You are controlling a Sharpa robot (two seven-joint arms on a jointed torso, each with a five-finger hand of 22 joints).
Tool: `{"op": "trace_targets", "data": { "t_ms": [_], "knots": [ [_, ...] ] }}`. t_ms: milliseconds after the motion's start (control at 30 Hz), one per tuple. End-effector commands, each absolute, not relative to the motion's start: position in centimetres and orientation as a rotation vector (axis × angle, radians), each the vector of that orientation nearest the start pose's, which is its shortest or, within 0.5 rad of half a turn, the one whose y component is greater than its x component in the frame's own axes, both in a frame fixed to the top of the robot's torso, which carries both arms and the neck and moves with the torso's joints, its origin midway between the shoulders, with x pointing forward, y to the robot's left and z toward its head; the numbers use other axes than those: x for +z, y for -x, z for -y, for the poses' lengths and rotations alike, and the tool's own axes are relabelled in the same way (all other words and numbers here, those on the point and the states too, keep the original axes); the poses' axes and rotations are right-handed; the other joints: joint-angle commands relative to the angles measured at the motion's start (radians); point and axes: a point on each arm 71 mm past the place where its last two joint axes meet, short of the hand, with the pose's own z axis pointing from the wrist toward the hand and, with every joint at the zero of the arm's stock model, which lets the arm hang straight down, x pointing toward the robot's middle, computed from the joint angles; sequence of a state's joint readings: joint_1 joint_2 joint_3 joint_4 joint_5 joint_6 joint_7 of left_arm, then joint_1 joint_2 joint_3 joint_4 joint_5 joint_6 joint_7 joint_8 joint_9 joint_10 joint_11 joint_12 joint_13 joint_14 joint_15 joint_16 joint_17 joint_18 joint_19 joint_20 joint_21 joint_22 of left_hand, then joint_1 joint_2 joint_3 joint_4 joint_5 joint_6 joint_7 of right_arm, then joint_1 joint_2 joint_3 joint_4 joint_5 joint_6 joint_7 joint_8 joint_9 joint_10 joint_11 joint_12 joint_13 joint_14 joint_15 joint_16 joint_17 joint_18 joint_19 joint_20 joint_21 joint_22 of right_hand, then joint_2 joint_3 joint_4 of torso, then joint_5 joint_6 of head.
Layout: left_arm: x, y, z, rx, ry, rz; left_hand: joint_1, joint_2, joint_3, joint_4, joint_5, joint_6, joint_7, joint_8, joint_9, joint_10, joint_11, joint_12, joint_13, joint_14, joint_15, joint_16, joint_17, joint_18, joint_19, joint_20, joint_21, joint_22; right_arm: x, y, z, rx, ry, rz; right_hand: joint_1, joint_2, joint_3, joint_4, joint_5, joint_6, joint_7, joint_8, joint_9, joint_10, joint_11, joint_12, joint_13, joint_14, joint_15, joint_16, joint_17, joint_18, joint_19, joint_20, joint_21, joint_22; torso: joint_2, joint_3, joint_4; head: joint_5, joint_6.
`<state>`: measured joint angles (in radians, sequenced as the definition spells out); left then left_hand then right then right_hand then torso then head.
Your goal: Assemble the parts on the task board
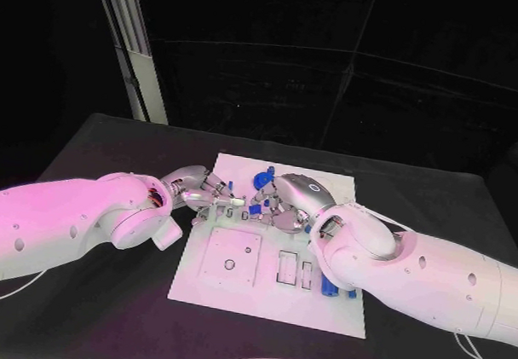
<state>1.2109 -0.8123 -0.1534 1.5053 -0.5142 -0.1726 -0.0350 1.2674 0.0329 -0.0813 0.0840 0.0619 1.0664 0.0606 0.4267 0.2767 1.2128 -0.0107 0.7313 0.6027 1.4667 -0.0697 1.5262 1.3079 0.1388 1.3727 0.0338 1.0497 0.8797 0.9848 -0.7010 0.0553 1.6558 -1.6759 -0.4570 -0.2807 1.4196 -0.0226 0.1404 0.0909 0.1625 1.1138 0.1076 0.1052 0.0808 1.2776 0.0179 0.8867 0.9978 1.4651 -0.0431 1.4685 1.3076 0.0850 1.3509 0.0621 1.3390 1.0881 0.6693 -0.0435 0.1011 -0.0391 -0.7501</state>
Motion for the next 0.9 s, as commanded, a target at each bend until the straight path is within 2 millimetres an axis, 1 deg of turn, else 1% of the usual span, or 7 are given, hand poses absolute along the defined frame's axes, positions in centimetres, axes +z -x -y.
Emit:
{"op": "trace_targets", "data": {
  "t_ms": [33, 233, 433, 700, 900],
  "knots": [
    [-23.82, -46.79, -18.96, -1.097, 0.661, -2.080, 0.012, 0.000, -0.005, 0.000, -0.005, -0.009, -0.002, 0.007, 0.003, -0.005, -0.003, 0.006, 0.003, 0.088, -0.007, 0.005, 0.194, -0.009, -0.006, -0.002, 0.010, 0.010, -21.27, -42.38, 10.06, 0.789, 0.147, -1.530, 0.007, -0.006, 0.006, 0.000, 0.004, 0.014, -0.005, 0.003, 0.003, 0.005, -0.001, 0.004, 0.001, 0.071, -0.009, -0.004, 0.110, 0.009, 0.000, -0.004, 0.005, 0.001, -0.001, -0.0007, 0.0014, 0.000, -0.002],
    [-23.90, -46.82, -18.86, -1.092, 0.657, -2.091, 0.027, 0.001, -0.002, -0.007, -0.004, -0.013, -0.005, 0.018, 0.009, -0.006, -0.006, 0.010, 0.007, 0.089, -0.009, 0.008, 0.199, -0.010, -0.007, -0.003, 0.022, 0.025, -21.14, -42.28, 10.02, 0.794, 0.147, -1.519, 0.007, -0.007, 0.006, 0.000, 0.005, 0.014, -0.005, 0.003, 0.003, 0.005, -0.001, 0.004, 0.001, 0.071, -0.009, -0.003, 0.111, 0.008, 0.002, -0.004, 0.006, 0.004, -0.003, -0.0004, 0.0034, -0.003, -0.005],
    [-23.96, -46.84, -18.77, -1.089, 0.655, -2.099, 0.038, 0.002, 0.001, -0.014, -0.004, -0.017, -0.006, 0.025, 0.012, -0.008, -0.007, 0.012, 0.010, 0.090, -0.010, 0.010, 0.202, -0.011, -0.009, -0.004, 0.030, 0.035, -21.02, -42.18, 9.93, 0.801, 0.148, -1.510, 0.007, -0.007, 0.006, 0.000, 0.005, 0.014, -0.005, 0.003, 0.003, 0.005, -0.001, 0.004, 0.001, 0.071, -0.009, -0.003, 0.111, 0.008, 0.002, -0.004, 0.006, 0.004, -0.003, -0.0002, 0.0043, -0.003, -0.005],
    [-24.01, -46.88, -18.61, -1.087, 0.654, -2.104, 0.044, 0.004, 0.003, -0.017, -0.004, -0.018, -0.007, 0.029, 0.014, -0.008, -0.008, 0.012, 0.011, 0.090, -0.011, 0.010, 0.202, -0.011, -0.010, -0.005, 0.033, 0.039, -20.88, -42.01, 9.63, 0.815, 0.154, -1.503, 0.007, -0.007, 0.007, 0.000, 0.005, 0.014, -0.005, 0.003, 0.003, 0.006, -0.001, 0.005, 0.001, 0.071, -0.009, -0.003, 0.111, 0.008, 0.003, -0.004, 0.007, 0.006, -0.004, -0.0007, 0.0057, -0.005, -0.007],
    [-24.01, -46.88, -18.52, -1.087, 0.653, -2.106, 0.044, 0.004, 0.003, -0.017, -0.004, -0.018, -0.007, 0.029, 0.014, -0.008, -0.008, 0.012, 0.011, 0.090, -0.011, 0.010, 0.202, -0.011, -0.010, -0.005, 0.033, 0.039, -20.86, -41.92, 9.29, 0.824, 0.162, -1.504, 0.007, -0.008, 0.007, 0.000, 0.005, 0.015, -0.005, 0.003, 0.003, 0.007, -0.001, 0.007, 0.003, 0.071, -0.009, -0.003, 0.111, 0.008, 0.003, -0.004, 0.007, 0.006, -0.005, -0.0012, 0.0085, -0.006, -0.012]
  ]
}}
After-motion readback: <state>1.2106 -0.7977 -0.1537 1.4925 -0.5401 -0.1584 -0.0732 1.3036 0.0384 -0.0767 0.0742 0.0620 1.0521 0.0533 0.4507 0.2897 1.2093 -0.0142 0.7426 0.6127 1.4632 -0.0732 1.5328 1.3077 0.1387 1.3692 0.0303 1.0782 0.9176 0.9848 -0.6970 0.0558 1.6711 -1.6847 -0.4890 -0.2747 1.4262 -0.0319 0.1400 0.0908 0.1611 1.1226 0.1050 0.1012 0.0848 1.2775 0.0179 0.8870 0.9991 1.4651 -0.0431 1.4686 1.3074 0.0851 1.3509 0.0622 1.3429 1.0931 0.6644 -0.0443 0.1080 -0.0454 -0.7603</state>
